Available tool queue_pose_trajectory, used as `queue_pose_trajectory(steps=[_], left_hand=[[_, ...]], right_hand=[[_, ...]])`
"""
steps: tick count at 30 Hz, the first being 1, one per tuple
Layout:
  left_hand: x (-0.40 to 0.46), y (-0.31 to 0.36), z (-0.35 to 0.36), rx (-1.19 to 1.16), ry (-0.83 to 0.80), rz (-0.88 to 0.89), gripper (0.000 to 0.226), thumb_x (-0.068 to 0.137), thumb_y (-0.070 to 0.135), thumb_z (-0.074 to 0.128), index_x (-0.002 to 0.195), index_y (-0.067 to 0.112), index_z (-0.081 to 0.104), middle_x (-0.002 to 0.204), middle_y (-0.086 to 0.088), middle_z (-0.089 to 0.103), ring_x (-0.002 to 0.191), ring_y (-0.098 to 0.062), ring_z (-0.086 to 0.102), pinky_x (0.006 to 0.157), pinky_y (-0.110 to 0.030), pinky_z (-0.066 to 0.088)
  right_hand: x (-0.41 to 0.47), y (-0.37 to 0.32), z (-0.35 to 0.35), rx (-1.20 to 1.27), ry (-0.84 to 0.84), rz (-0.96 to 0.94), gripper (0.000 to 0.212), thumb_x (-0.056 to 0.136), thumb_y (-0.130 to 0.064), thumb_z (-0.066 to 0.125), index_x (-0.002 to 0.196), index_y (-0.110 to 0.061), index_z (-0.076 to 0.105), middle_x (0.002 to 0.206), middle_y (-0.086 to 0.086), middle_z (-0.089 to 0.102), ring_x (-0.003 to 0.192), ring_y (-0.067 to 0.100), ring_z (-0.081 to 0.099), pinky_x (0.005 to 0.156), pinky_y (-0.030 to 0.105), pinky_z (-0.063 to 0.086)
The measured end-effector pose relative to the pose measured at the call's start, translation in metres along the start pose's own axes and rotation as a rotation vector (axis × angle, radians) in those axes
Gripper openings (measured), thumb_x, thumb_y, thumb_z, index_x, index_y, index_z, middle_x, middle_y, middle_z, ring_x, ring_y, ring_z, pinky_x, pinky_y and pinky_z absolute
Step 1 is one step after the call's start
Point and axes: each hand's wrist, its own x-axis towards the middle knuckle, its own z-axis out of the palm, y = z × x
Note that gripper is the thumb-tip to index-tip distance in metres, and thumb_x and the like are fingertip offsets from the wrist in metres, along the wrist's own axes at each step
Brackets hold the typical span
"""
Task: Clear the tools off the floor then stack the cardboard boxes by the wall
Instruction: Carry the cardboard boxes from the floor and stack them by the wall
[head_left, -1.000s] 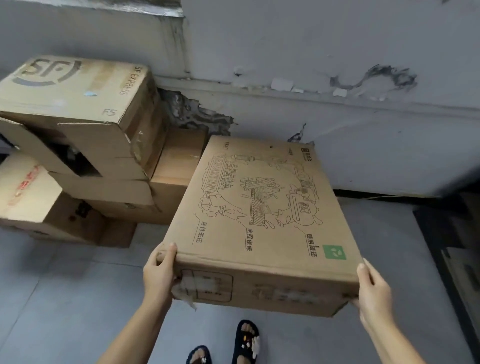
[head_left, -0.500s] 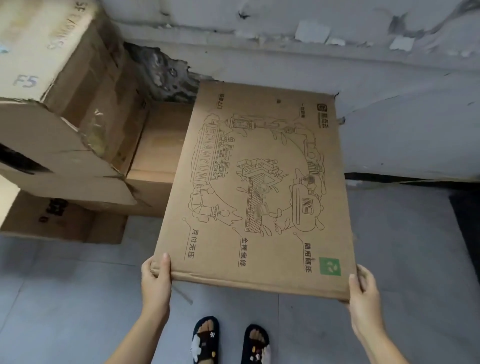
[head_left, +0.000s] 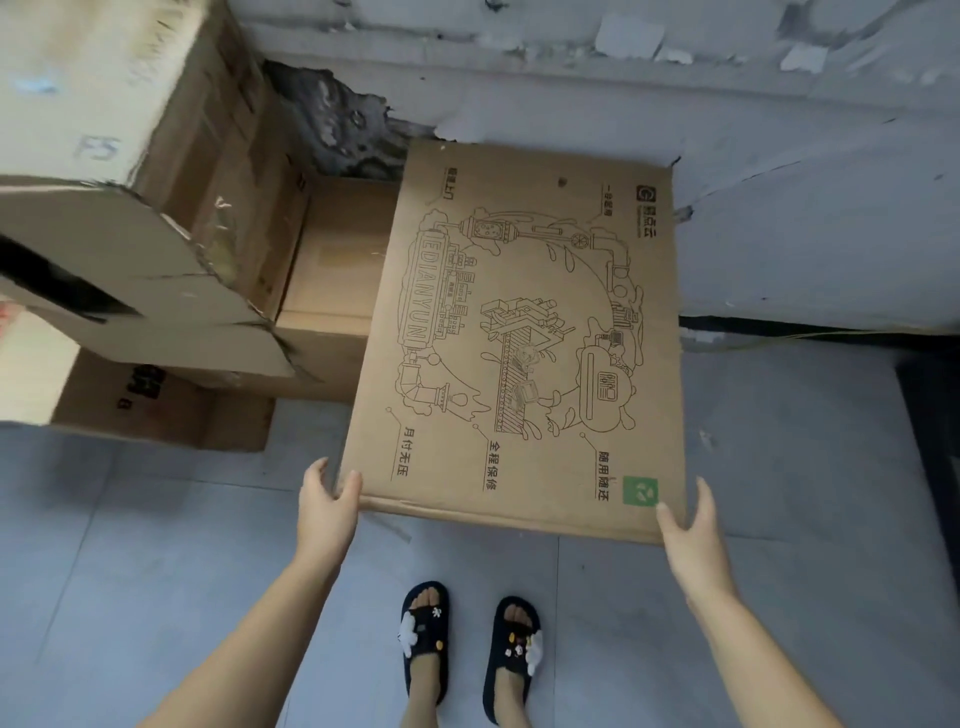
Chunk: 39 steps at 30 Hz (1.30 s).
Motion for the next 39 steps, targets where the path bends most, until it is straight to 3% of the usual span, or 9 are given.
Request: queue_pose_trajectory(steps=[5, 9, 14, 17, 20, 25, 30, 33, 39], left_hand=[[-0.075, 0.056, -0.040, 0.067, -0.145, 0.271, 0.046, 0.095, 0.023, 0.053, 0.139, 0.020, 0.038, 0.136, 0.008, 0.044, 0.131, -0.010, 0.039, 0.099, -0.025, 0.031], [-0.146, 0.075, -0.079, 0.117, -0.276, 0.463, 0.038, 0.092, 0.020, 0.059, 0.125, 0.031, 0.045, 0.120, 0.011, 0.059, 0.113, 0.001, 0.054, 0.099, -0.026, 0.043], [-0.227, 0.071, -0.116, 0.170, -0.360, 0.608, 0.045, 0.073, 0.056, 0.052, 0.117, 0.049, 0.049, 0.112, 0.030, 0.060, 0.109, 0.007, 0.056, 0.094, -0.009, 0.041], [-0.261, 0.055, -0.122, 0.146, -0.309, 0.611, 0.041, 0.071, 0.057, 0.051, 0.111, 0.064, 0.045, 0.113, 0.034, 0.058, 0.109, 0.010, 0.055, 0.092, -0.005, 0.039], [-0.283, 0.030, -0.117, 0.067, -0.228, 0.578, 0.040, 0.069, 0.059, 0.052, 0.107, 0.068, 0.046, 0.111, 0.035, 0.060, 0.108, 0.010, 0.055, 0.091, -0.006, 0.042], [-0.310, -0.005, -0.097, -0.082, -0.125, 0.496, 0.042, 0.063, 0.058, 0.055, 0.103, 0.068, 0.049, 0.109, 0.032, 0.062, 0.108, 0.009, 0.056, 0.091, -0.011, 0.045], [-0.325, -0.027, -0.107, -0.141, -0.038, 0.477, 0.047, 0.063, 0.057, 0.057, 0.108, 0.062, 0.049, 0.110, 0.031, 0.063, 0.110, 0.008, 0.055, 0.093, -0.010, 0.043], [-0.333, -0.038, -0.121, -0.181, 0.027, 0.470, 0.045, 0.062, 0.057, 0.057, 0.107, 0.059, 0.052, 0.108, 0.030, 0.064, 0.109, 0.008, 0.056, 0.093, -0.010, 0.043], [-0.336, -0.058, -0.149, -0.168, 0.008, 0.515, 0.046, 0.060, 0.057, 0.057, 0.106, 0.058, 0.052, 0.105, 0.029, 0.065, 0.106, 0.008, 0.058, 0.090, -0.007, 0.043]], right_hand=[[-0.081, -0.053, -0.034, -0.022, -0.302, -0.262, 0.064, 0.092, -0.031, 0.056, 0.146, -0.036, 0.022, 0.149, -0.014, 0.027, 0.137, 0.002, 0.022, 0.111, 0.027, 0.020], [-0.144, -0.074, -0.069, 0.026, -0.422, -0.382, 0.061, 0.078, -0.055, 0.054, 0.132, -0.056, 0.026, 0.148, -0.019, 0.033, 0.137, -0.002, 0.026, 0.116, 0.035, 0.023], [-0.202, -0.070, -0.109, 0.008, -0.478, -0.456, 0.078, 0.059, -0.088, 0.047, 0.131, -0.062, 0.029, 0.137, -0.033, 0.041, 0.131, -0.011, 0.031, 0.111, 0.028, 0.025], [-0.225, -0.057, -0.121, -0.012, -0.488, -0.488, 0.072, 0.060, -0.085, 0.049, 0.127, -0.067, 0.031, 0.133, -0.038, 0.042, 0.128, -0.013, 0.033, 0.109, 0.025, 0.027], [-0.238, -0.044, -0.123, -0.055, -0.491, -0.512, 0.062, 0.061, -0.078, 0.050, 0.117, -0.077, 0.025, 0.128, -0.046, 0.038, 0.124, -0.016, 0.036, 0.105, 0.023, 0.029], [-0.243, -0.039, -0.117, -0.048, -0.511, -0.511, 0.071, 0.045, -0.098, 0.039, 0.112, -0.081, 0.024, 0.123, -0.050, 0.037, 0.120, -0.020, 0.037, 0.103, 0.024, 0.031], [-0.249, -0.048, -0.107, -0.101, -0.584, -0.565, 0.076, 0.045, -0.098, 0.039, 0.117, -0.076, 0.028, 0.123, -0.049, 0.039, 0.119, -0.021, 0.037, 0.101, 0.024, 0.032], [-0.258, -0.055, -0.098, -0.114, -0.616, -0.592, 0.083, 0.045, -0.099, 0.038, 0.118, -0.062, 0.045, 0.122, -0.049, 0.040, 0.117, -0.022, 0.038, 0.101, 0.024, 0.033], [-0.296, -0.044, -0.082, -0.056, -0.577, -0.593, 0.087, 0.047, -0.097, 0.039, 0.122, -0.054, 0.043, 0.119, -0.040, 0.052, 0.117, -0.021, 0.038, 0.098, 0.021, 0.032]])
